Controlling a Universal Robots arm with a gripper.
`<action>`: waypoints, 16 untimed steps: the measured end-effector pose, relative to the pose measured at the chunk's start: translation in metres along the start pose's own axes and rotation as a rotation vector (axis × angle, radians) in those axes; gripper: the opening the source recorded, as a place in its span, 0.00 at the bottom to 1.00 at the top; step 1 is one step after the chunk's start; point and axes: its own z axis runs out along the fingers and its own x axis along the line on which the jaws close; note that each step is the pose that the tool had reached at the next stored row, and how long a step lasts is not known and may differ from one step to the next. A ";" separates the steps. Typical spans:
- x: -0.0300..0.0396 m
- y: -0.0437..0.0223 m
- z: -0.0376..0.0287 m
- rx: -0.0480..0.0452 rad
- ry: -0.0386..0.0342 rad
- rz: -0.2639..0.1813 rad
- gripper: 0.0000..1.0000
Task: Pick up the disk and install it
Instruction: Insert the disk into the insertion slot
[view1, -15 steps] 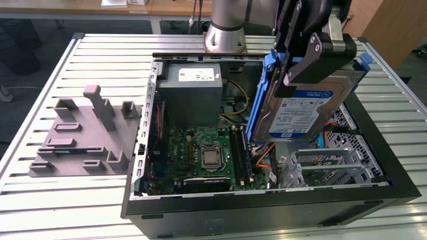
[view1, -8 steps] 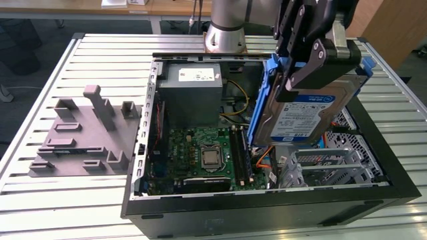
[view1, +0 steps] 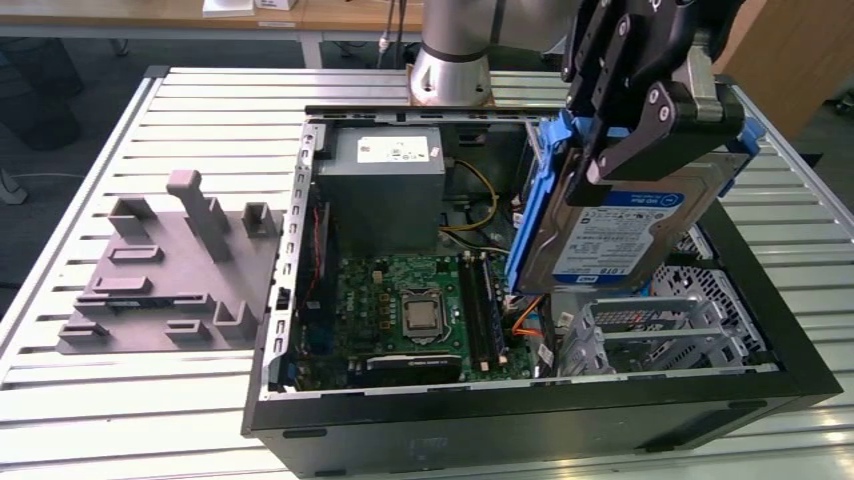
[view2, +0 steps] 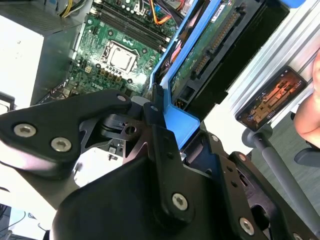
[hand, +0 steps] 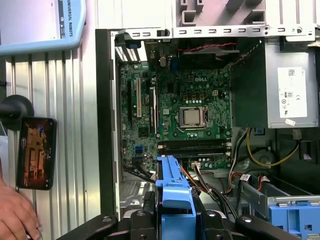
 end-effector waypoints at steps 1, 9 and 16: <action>0.0003 -0.0002 0.0005 0.0000 -0.0001 0.000 0.37; 0.0046 -0.0012 0.0043 0.0005 0.0001 0.000 0.37; 0.0075 -0.0040 0.0068 0.0005 0.0004 0.000 0.37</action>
